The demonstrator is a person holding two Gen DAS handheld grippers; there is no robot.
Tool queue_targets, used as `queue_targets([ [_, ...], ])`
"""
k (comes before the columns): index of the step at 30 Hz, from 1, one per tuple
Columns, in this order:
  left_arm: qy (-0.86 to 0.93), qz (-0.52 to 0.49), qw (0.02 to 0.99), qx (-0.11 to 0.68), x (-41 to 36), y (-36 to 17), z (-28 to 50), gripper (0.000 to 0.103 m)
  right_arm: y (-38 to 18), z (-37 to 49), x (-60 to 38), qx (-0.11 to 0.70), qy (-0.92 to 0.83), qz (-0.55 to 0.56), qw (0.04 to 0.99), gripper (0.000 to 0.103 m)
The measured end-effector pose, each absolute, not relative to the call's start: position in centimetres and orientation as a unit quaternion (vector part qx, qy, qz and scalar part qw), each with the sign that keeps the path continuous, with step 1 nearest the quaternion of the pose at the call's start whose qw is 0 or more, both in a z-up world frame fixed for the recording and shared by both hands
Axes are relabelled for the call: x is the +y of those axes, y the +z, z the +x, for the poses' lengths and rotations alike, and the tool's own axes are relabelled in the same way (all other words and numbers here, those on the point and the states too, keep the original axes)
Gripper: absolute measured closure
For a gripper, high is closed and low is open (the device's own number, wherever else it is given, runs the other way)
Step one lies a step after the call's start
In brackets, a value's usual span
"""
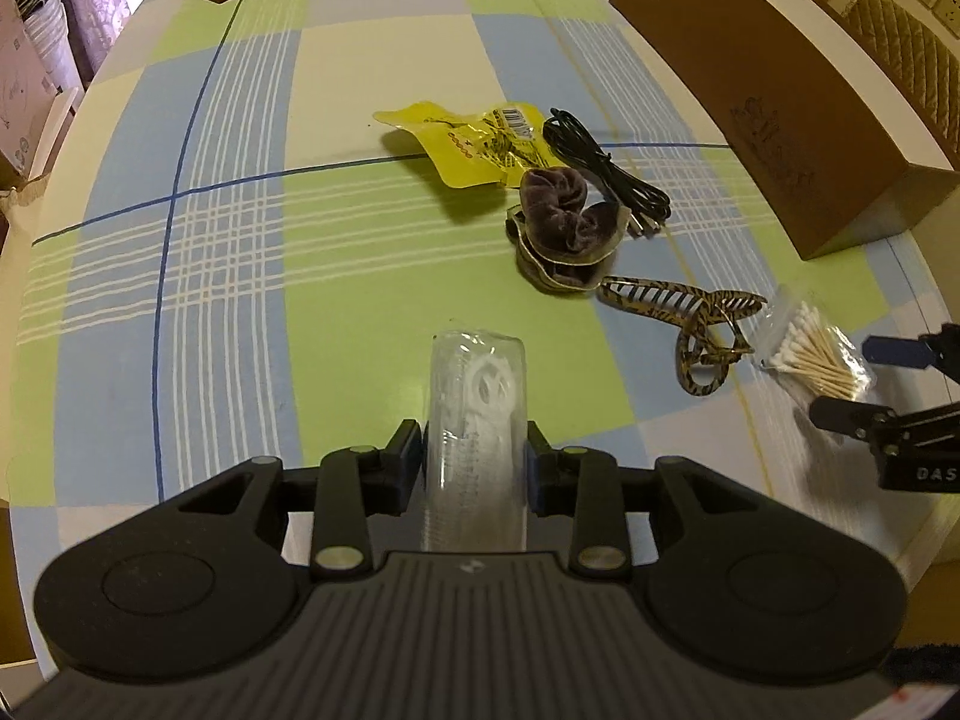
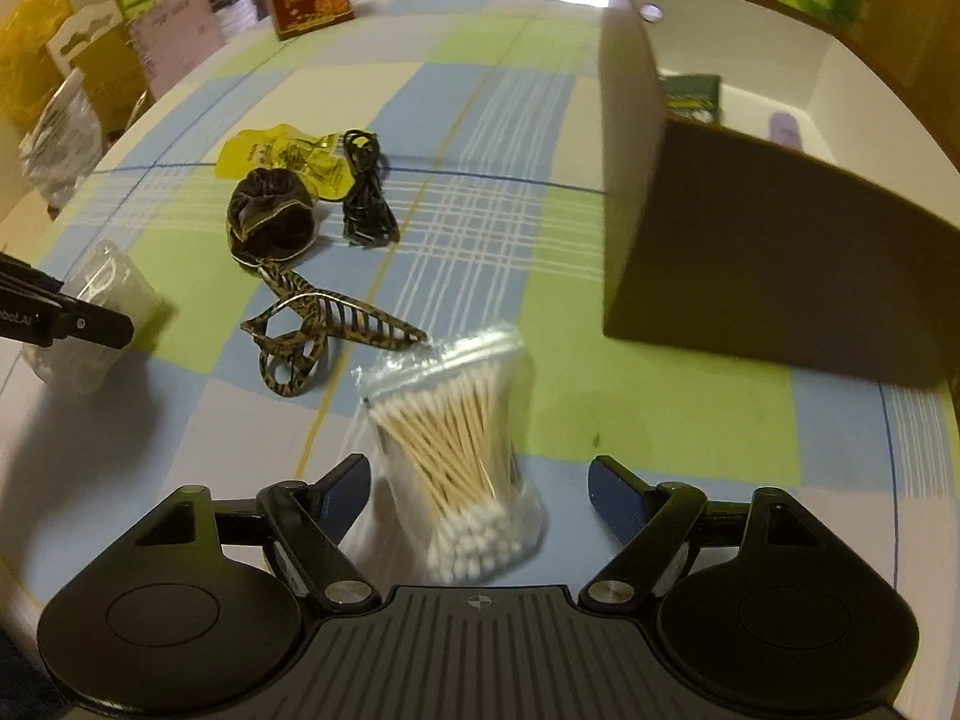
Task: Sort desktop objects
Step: 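Close the right gripper on the cotton swab bag while the left holds the clear case, then carry the clear case with the left tool and the swab bag with the right into the box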
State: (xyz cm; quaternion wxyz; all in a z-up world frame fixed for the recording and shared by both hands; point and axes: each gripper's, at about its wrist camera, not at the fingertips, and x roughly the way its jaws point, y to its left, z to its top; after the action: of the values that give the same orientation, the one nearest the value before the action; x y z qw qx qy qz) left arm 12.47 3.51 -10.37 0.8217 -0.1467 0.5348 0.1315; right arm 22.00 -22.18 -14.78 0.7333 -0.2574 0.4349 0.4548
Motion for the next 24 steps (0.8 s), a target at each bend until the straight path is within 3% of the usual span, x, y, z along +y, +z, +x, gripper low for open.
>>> queue_targets([
  [2, 0.134, -0.146, 0.821, 0.535, 3.4, -10.4, 12.4, 0.073, -15.0, 22.0, -21.8, 0.431, 0.460, -0.269, 0.729, 0.032],
  [4, 0.136, -0.146, 0.821, 0.535, 3.4, -10.4, 12.5, 0.073, -15.3, 21.9, -21.5, 0.436, 0.466, -0.274, 0.719, 0.047],
  [12, 0.143, -0.143, 0.821, 0.533, 2.9, -10.5, 12.4, 0.072, -15.1, 21.6, -21.8, 0.435, 0.473, -0.273, 0.716, 0.072],
  [24, 0.140, -0.141, 0.820, 0.537, 3.0, -10.5, 11.4, 0.078, -14.7, 21.4, -24.1, 0.458, 0.472, -0.251, 0.710, 0.076],
])
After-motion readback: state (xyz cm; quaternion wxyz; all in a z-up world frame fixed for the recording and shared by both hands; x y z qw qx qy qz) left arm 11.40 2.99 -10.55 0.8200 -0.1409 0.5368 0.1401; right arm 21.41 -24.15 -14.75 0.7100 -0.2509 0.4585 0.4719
